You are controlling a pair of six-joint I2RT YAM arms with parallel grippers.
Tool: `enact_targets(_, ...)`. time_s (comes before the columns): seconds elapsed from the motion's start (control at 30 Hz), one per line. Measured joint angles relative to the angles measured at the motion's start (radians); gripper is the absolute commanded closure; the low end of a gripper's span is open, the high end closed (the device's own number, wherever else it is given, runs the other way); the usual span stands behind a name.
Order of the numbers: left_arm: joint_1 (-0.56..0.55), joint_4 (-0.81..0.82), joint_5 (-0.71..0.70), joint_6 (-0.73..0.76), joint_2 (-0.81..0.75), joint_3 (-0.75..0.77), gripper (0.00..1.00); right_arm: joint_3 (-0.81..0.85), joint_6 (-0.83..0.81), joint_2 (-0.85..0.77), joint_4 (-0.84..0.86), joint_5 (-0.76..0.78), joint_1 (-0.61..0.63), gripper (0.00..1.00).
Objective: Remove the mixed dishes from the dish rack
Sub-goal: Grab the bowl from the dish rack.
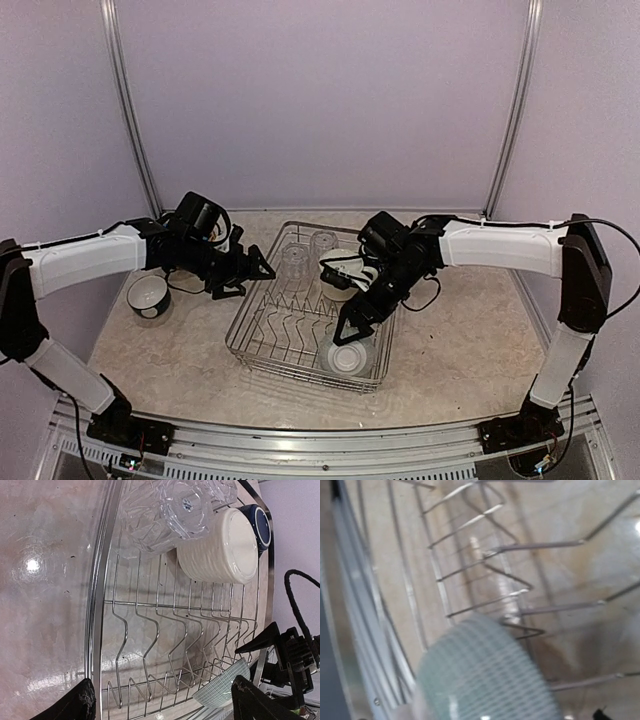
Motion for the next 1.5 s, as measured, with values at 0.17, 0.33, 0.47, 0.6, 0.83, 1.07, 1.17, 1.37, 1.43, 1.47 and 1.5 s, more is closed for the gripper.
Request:
enact_targets(0.17,-0.009,0.026,0.006,-0.019,0.019,-0.002,0.12,0.000,-0.003,-0.015,-0.007,-0.075,0.000,0.12)
enact_targets(0.33,-0.009,0.038,0.005,-0.032,0.035,-0.005,0.12,-0.023,0.005,-0.060,-0.021,-0.145,0.000,0.16)
enact_targets(0.47,-0.009,0.038,0.005,-0.042,0.046,-0.005,0.12,-0.052,0.017,-0.092,-0.026,-0.180,0.000,0.22)
enact_targets(0.6,-0.009,0.038,0.005,-0.045,0.048,-0.005,0.12,-0.104,0.034,-0.106,-0.019,-0.202,0.000,0.28)
enact_targets(0.83,-0.010,0.039,0.007,-0.047,0.058,-0.005,0.12,-0.171,0.123,-0.106,0.069,-0.258,0.000,0.43)
enact_targets(1.07,-0.015,0.039,0.002,-0.047,0.060,-0.005,0.12,-0.281,0.329,-0.106,0.291,-0.313,0.001,0.77)
enact_targets(1.17,-0.016,0.039,0.001,-0.048,0.060,-0.005,0.13,-0.329,0.419,-0.119,0.389,-0.334,0.001,0.83)
enact_targets(1.37,-0.022,0.038,0.000,-0.049,0.062,-0.003,0.13,-0.370,0.553,-0.173,0.512,-0.300,0.002,0.93)
enact_targets(1.43,-0.022,0.037,-0.001,-0.049,0.062,-0.002,0.13,-0.370,0.581,-0.186,0.533,-0.279,0.002,0.97)
enact_targets(1.47,-0.022,0.037,-0.002,-0.049,0.063,-0.001,0.13,-0.370,0.589,-0.188,0.540,-0.271,0.003,0.98)
enact_targets(1.5,-0.023,0.036,-0.002,-0.049,0.063,-0.001,0.13,-0.370,0.606,-0.192,0.545,-0.262,0.005,0.99)
